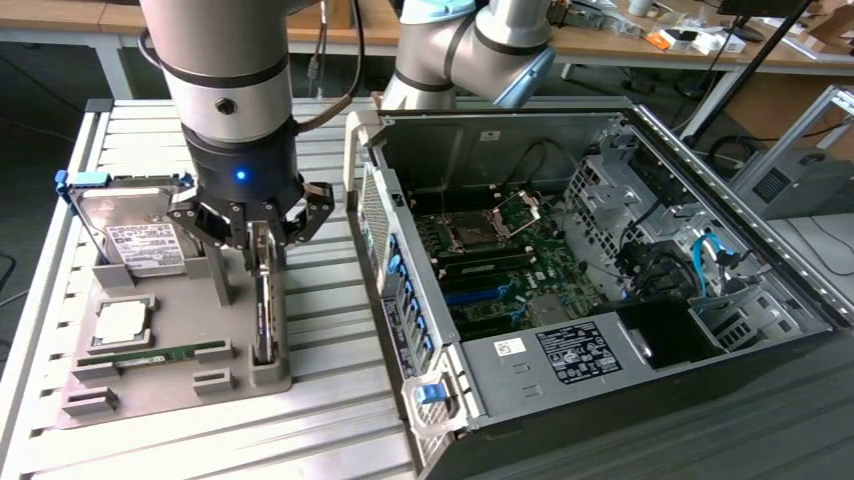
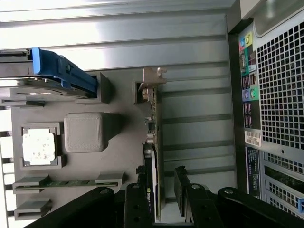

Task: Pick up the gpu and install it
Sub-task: 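Pick up the gpu and move the gpu toward the slot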

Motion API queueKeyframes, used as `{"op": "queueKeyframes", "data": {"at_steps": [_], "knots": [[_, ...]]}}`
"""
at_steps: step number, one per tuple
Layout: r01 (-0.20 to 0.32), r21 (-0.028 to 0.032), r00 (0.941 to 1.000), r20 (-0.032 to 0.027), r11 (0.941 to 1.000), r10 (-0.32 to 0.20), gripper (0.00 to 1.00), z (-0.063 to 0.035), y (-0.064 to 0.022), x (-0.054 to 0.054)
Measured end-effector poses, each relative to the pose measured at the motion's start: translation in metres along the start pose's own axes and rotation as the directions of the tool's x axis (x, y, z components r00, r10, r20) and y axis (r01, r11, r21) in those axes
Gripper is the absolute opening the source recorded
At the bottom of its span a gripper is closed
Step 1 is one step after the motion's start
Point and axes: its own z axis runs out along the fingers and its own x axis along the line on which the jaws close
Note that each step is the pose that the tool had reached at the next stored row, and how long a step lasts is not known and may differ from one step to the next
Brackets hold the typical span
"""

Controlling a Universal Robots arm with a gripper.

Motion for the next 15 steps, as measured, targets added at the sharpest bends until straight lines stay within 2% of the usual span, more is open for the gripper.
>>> {"op": "queueKeyframes", "data": {"at_steps": [15], "knots": [[0.0, 0.0, 1.0, 0.0, 1.0, 0.0, 0.36, 0.0053, -0.0014, 0.0002]]}}
